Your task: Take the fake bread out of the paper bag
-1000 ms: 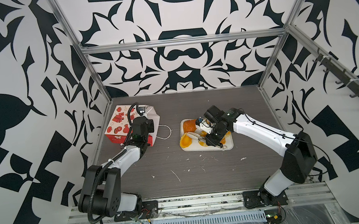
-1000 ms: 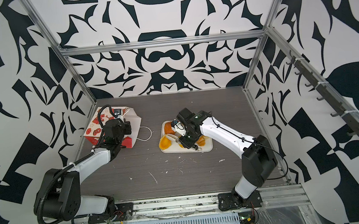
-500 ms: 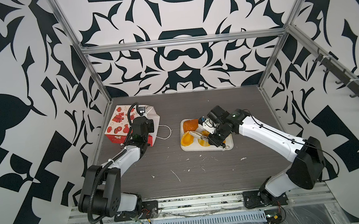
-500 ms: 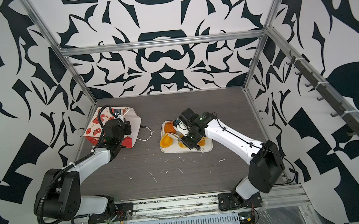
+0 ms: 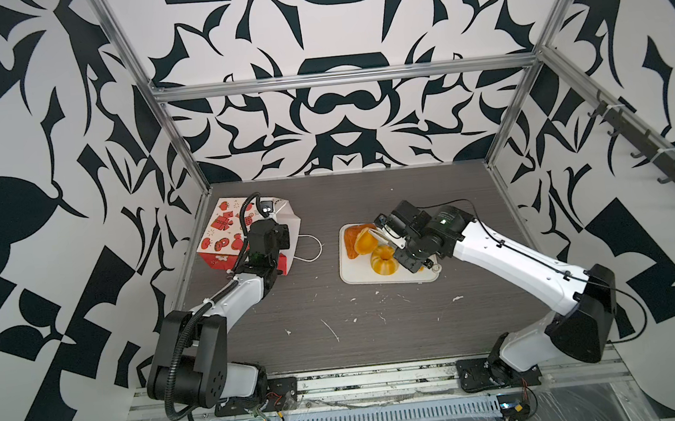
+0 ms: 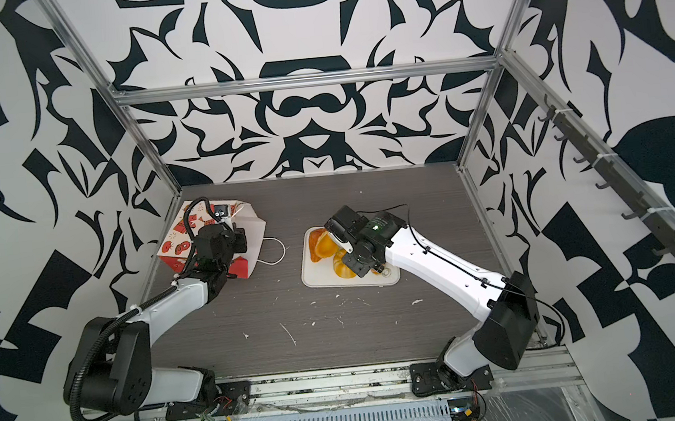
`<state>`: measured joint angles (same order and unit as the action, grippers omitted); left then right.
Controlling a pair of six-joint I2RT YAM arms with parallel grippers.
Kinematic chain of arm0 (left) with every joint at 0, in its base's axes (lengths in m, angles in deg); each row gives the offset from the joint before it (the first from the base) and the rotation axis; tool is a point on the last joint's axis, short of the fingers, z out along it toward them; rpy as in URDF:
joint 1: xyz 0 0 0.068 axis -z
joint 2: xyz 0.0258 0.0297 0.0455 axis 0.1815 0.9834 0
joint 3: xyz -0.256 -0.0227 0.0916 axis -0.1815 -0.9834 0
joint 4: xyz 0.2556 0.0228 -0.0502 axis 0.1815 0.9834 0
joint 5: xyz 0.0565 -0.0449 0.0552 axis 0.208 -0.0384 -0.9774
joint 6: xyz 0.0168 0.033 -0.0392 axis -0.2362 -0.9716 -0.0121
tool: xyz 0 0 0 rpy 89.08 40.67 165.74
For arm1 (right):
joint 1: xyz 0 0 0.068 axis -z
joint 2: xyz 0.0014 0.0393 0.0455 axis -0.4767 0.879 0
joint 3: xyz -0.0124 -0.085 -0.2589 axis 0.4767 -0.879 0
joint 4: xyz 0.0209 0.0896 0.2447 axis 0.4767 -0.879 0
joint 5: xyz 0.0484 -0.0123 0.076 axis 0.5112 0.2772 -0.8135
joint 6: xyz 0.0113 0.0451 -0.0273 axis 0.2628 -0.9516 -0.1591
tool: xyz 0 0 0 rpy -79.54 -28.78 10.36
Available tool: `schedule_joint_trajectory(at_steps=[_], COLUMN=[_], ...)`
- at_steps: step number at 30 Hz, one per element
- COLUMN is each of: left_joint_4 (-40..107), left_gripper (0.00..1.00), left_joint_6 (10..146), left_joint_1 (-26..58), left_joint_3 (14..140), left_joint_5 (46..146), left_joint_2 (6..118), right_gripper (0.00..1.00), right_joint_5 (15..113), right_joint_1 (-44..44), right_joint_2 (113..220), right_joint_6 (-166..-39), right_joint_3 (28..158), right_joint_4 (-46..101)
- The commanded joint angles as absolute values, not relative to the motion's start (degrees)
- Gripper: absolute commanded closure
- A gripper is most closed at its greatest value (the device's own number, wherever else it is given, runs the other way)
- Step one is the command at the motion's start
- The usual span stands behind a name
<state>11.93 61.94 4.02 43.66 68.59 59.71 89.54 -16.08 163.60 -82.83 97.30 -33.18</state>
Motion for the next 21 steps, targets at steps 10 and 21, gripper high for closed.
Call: schedule_joint_trajectory(at_steps=[10, 21], left_joint_4=[10.8, 10.6], left_gripper=[1.0, 1.0], left_joint_6=[62.8, 62.9], left_joint_1=[3.8, 3.7], left_joint_3=[44.1, 43.8], left_joint_5=[69.0, 69.0], left_joint_2=[59.9, 59.7], right_gripper=[0.85, 0.85], right_joint_5=[98.7, 113.8], right_joint_1=[-18.6, -29.5], right_joint_2=[162.6, 169.3], right_joint_6=[-83.3, -84.7], right_joint_3=[99.7, 102.3], right_joint_4=[-33.0, -39.3])
